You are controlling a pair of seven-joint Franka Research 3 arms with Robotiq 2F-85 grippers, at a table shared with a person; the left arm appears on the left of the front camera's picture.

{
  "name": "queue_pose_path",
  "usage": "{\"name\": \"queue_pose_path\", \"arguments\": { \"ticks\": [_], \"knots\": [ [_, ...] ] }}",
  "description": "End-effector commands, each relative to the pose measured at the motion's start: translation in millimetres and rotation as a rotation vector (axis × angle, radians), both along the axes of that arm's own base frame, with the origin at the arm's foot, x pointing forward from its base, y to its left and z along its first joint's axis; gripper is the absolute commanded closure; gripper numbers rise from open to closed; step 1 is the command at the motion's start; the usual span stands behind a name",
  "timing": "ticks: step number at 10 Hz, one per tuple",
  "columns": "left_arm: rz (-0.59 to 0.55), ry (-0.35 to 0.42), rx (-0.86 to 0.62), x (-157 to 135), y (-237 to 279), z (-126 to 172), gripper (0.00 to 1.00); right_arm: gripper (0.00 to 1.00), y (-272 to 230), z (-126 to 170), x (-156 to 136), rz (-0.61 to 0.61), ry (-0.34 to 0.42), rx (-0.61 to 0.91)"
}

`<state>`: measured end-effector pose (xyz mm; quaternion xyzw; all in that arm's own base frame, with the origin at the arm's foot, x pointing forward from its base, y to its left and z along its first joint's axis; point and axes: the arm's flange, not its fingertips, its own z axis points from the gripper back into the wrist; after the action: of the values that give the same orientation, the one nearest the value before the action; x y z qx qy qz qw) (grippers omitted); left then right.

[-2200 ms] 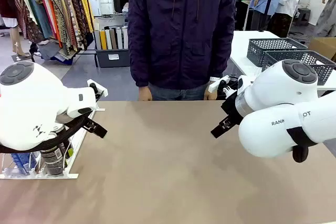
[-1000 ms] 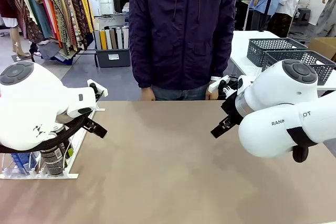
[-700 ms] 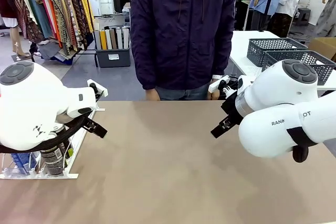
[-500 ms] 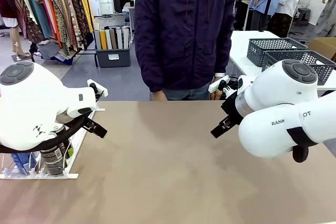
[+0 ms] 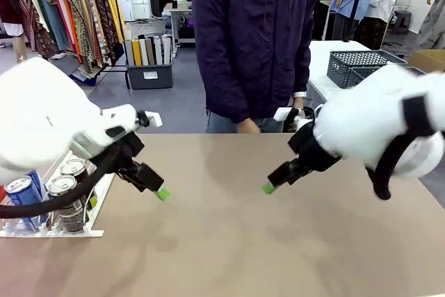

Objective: Retrieve and store the cans from the dispenser.
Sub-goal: Pick up one can from the Automatic Can Dispenser and place it in the middle of the table.

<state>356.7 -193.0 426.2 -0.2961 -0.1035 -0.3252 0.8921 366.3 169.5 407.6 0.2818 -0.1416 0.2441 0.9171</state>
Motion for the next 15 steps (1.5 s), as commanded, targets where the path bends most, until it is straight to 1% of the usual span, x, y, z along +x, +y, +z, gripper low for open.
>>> {"name": "queue_pose_path", "arguments": {
  "ticks": [1,2,3,4,5,6,7,8,9,10,11,12,15],
  "knots": [
    [0.027,0.172,-0.184,5.7,54.6,39.1,0.00,0.00,-56.9,32.1,-4.7,0.015,0.087,0.338],
    [0.050,0.146,-0.320,-7.7,90.5,62.3,0.00,0.00,-93.3,53.5,-27.7,0.085,0.046,0.528],
    [0.129,0.064,-0.463,-23.2,146.1,83.1,0.00,0.00,-139.9,66.7,-51.6,-0.037,-0.070,0.642],
    [0.243,-0.002,-0.588,-37.6,198.9,89.3,0.00,0.00,-184.2,68.3,-75.2,-0.119,-0.144,0.754],
    [0.353,-0.064,-0.718,-55.8,247.9,83.7,0.00,0.00,-224.3,61.2,-98.6,-0.244,-0.208,0.858],
    [0.459,-0.099,-0.817,-75.8,289.9,70.3,0.00,0.00,-256.4,48.3,-120.1,-0.368,-0.256,0.943],
    [0.567,-0.166,-0.952,-100.3,327.4,51.7,0.00,0.00,-280.2,34.2,-135.8,-0.461,-0.286,0.995],
    [0.692,-0.279,-1.104,-131.6,357.3,30.8,0.00,0.00,-298.1,19.7,-148.7,-0.537,-0.308,1.046],
    [0.780,-0.351,-1.183,-154.2,373.9,17.1,0.00,0.00,-307.6,8.7,-158.8,-0.588,-0.319,1.092],
    [0.835,-0.363,-1.206,-164.4,381.2,7.2,0.00,0.00,-314.3,1.8,-162.8,-0.616,-0.328,1.121],
    [0.869,-0.354,-1.181,-160.9,382.1,2.9,0.00,0.00,-314.4,-1.7,-157.5,-0.652,-0.327,1.110],
    [0.853,-0.283,-1.136,-144.9,449.7,50.2,0.00,0.00,-408.0,54.4,-116.7,-0.634,-0.289,1.079],
    [0.853,-0.283,-1.136,-144.9,449.7,50.2,0.00,0.00,-408.0,54.4,-116.7,-0.634,-0.289,1.079]
  ]
}}
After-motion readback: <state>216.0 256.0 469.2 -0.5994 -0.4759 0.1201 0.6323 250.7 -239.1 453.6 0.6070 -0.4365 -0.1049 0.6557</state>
